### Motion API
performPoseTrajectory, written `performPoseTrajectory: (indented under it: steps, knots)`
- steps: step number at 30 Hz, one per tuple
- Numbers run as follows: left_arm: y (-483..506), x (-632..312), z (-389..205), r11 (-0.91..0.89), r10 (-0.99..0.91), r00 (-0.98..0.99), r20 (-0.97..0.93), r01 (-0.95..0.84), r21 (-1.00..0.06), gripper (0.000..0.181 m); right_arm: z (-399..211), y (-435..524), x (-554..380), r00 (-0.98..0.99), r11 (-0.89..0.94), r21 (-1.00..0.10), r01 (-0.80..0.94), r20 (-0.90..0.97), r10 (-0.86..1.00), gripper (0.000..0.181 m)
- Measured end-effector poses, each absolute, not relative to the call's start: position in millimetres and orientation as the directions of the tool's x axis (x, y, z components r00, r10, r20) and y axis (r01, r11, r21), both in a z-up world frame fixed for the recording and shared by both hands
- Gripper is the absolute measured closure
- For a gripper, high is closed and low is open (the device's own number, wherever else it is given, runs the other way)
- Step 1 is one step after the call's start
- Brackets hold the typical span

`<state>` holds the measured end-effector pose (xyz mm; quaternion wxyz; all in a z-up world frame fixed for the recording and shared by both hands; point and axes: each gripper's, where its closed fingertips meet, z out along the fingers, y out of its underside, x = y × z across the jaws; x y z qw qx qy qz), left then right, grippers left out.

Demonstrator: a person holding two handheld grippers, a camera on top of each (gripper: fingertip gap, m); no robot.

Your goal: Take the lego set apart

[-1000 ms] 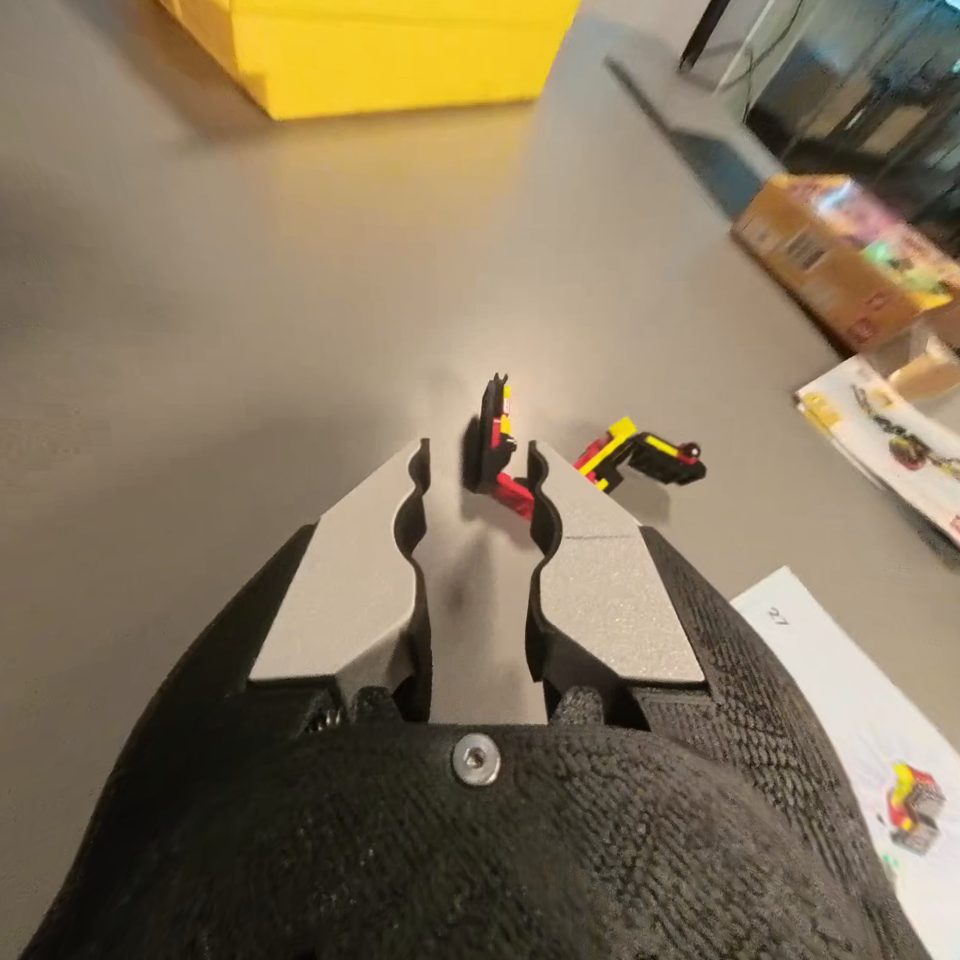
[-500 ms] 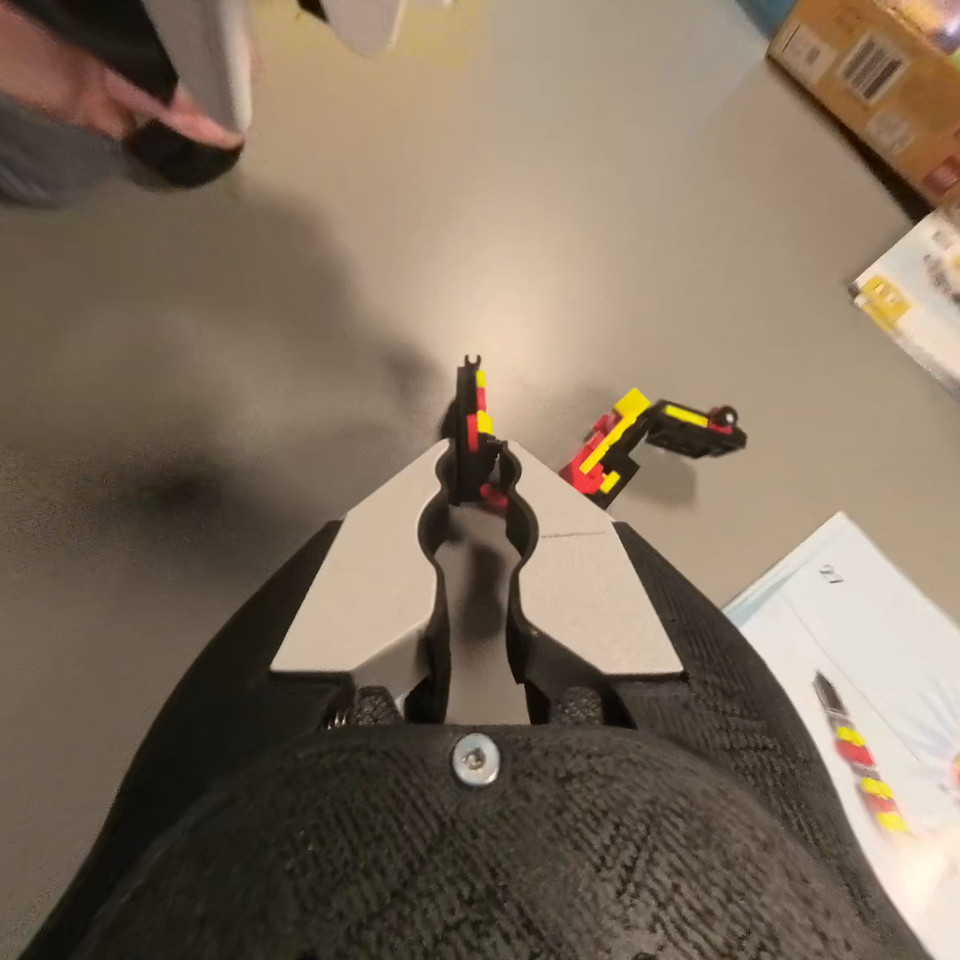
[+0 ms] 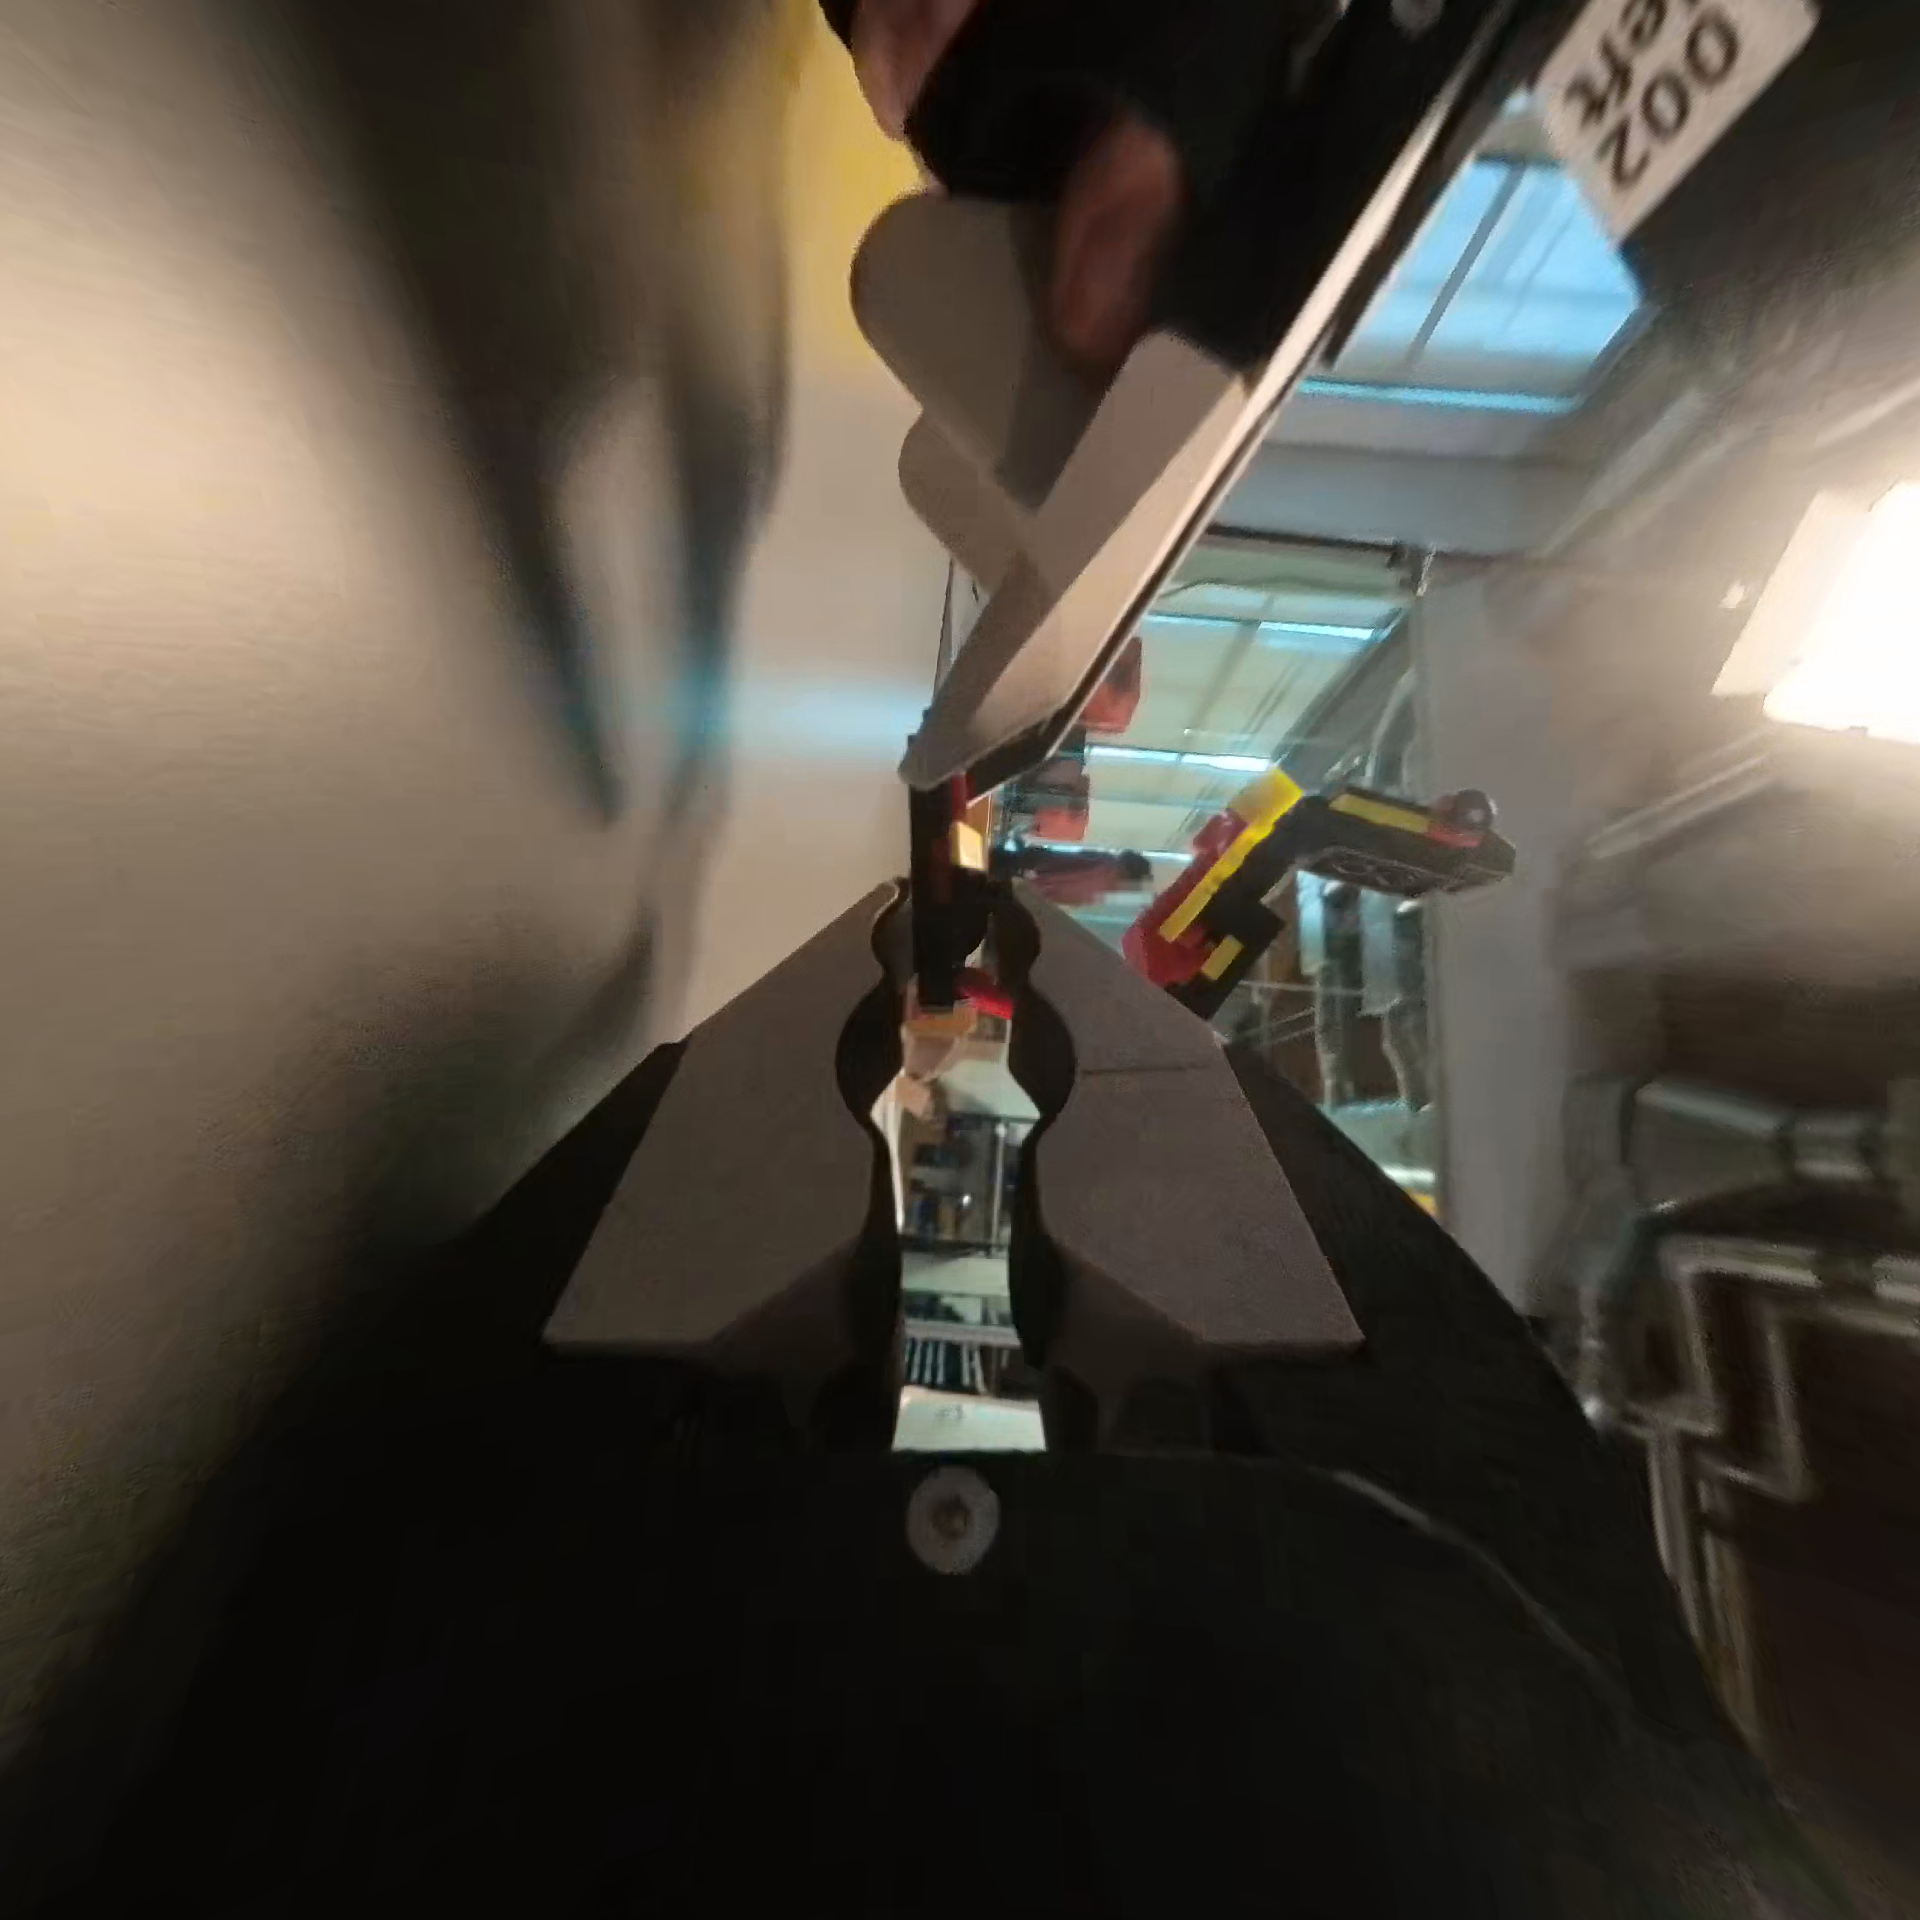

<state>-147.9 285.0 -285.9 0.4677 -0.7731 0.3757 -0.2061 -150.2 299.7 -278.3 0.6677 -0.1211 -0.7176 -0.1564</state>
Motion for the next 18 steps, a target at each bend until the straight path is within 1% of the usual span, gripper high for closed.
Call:
performPoseTrajectory:
  steps: [4, 6, 8, 10, 11, 12, 15, 18]
  knots:
    - [284, -148, -296, -0.283, -0.779, 0.622, -0.077, -0.459, -0.842, 0.161, -280, 293, -151, -0.092, 0.930, 0.098, 0.353, 0.993, -0.070, 0.169]
    - [284, -148, -295, -0.274, -0.779, 0.621, -0.087, -0.462, -0.844, 0.159, -280, 293, -151, -0.096, 0.930, 0.104, 0.352, 0.993, -0.074, 0.169]
    - [285, -149, -294, -0.274, -0.773, 0.628, -0.086, -0.454, -0.848, 0.152, -280, 292, -150, -0.097, 0.933, 0.105, 0.344, 0.992, -0.076, 0.169]
    - [284, -149, -295, -0.275, -0.779, 0.622, -0.081, -0.455, -0.847, 0.156, -280, 291, -150, -0.097, 0.935, 0.109, 0.339, 0.992, -0.081, 0.169]
    - [283, -148, -295, -0.267, -0.787, 0.611, -0.085, -0.461, -0.847, 0.164, -280, 291, -151, -0.098, 0.934, 0.111, 0.340, 0.992, -0.082, 0.169]
    - [283, -148, -295, -0.262, -0.785, 0.612, -0.096, -0.468, -0.844, 0.164, -281, 291, -151, -0.100, 0.933, 0.109, 0.342, 0.992, -0.079, 0.169]
    - [287, -149, -295, -0.260, -0.769, 0.628, -0.120, -0.479, -0.839, 0.165, -283, 297, -152, -0.094, 0.923, 0.037, 0.384, 0.996, -0.001, 0.167]
    - [291, -150, -295, -0.258, -0.749, 0.647, -0.146, -0.487, -0.834, 0.165, -287, 304, -155, -0.096, 0.889, -0.041, 0.457, 0.991, 0.096, 0.158]
